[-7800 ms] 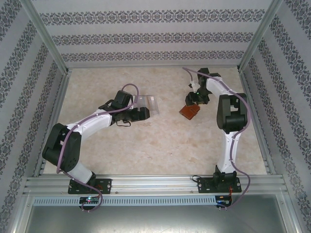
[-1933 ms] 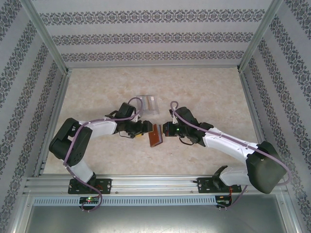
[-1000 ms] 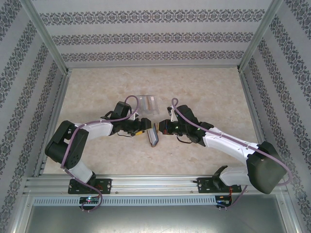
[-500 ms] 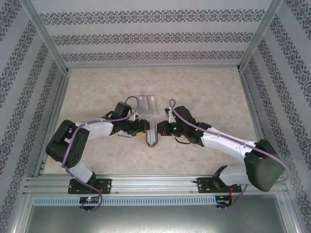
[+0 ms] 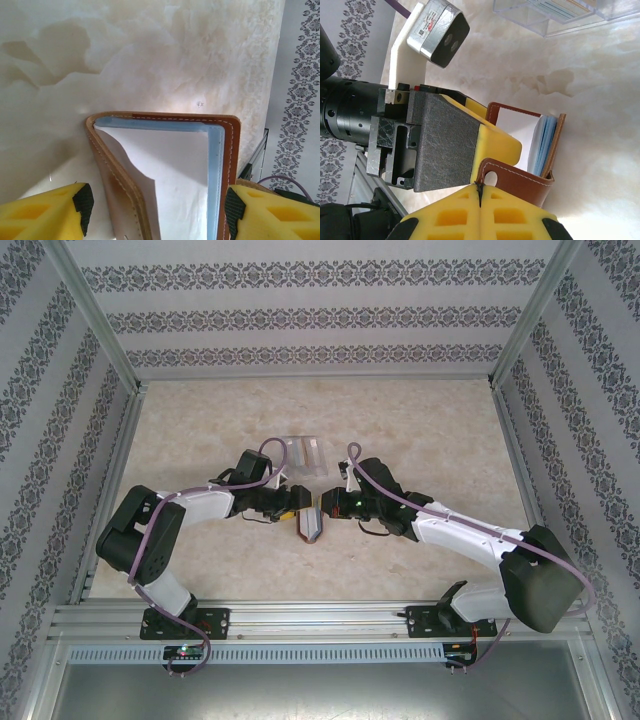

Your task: Put the credit cards into the card holder

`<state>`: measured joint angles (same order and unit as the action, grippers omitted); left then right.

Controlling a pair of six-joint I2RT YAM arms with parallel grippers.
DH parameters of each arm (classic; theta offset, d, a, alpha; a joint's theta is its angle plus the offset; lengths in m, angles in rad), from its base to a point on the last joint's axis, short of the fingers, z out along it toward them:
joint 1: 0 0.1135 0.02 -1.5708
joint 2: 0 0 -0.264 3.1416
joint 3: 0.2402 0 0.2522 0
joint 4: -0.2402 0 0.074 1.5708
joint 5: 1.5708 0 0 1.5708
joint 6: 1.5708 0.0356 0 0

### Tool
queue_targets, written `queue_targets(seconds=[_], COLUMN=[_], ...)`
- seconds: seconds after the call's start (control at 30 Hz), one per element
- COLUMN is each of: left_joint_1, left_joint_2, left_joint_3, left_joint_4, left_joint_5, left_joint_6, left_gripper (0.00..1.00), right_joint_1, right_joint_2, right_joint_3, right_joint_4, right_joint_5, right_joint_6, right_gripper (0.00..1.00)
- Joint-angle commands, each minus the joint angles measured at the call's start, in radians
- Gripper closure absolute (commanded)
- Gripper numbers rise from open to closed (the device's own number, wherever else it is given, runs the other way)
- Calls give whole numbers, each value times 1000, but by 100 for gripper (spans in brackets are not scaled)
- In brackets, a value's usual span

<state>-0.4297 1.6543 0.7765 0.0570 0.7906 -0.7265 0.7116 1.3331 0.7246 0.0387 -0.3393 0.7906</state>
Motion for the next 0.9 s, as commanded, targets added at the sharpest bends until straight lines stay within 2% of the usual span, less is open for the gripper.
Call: queue_targets(seconds=[0.0,0.13,0.4,0.5,0.6,0.73,0.83,0.87], left_joint_1=[8,8,8,7,7,7,8,8], left_joint_2=[17,30,27,36,34,30,24,23], left_joint_3=[22,23,13,29,12,10,0,-1], left_joint_4=[-3,5,36,1,33,8,14,9], left_joint_5=[22,39,61,58,65,49,39,32], left_joint_6=[21,22,19,40,24,42,40,41], left_gripper=[29,37,29,33,33,45,45,42], right_joint_1=[11,5,11,10,12,10,8,8], right_joint_2=[-9,17,26,26,28,23,20,20], right_joint_3=[26,11,7,7,9,0,-6,-9], right_joint_4=[17,47,83,78,80,78,74,71], right_joint_5=[-15,-32,-52,-45,-51,-37,-34,-29], right_joint_6=[6,33,56,54,56,55,51,46], right_gripper=[100,100,100,100,100,100,100,100])
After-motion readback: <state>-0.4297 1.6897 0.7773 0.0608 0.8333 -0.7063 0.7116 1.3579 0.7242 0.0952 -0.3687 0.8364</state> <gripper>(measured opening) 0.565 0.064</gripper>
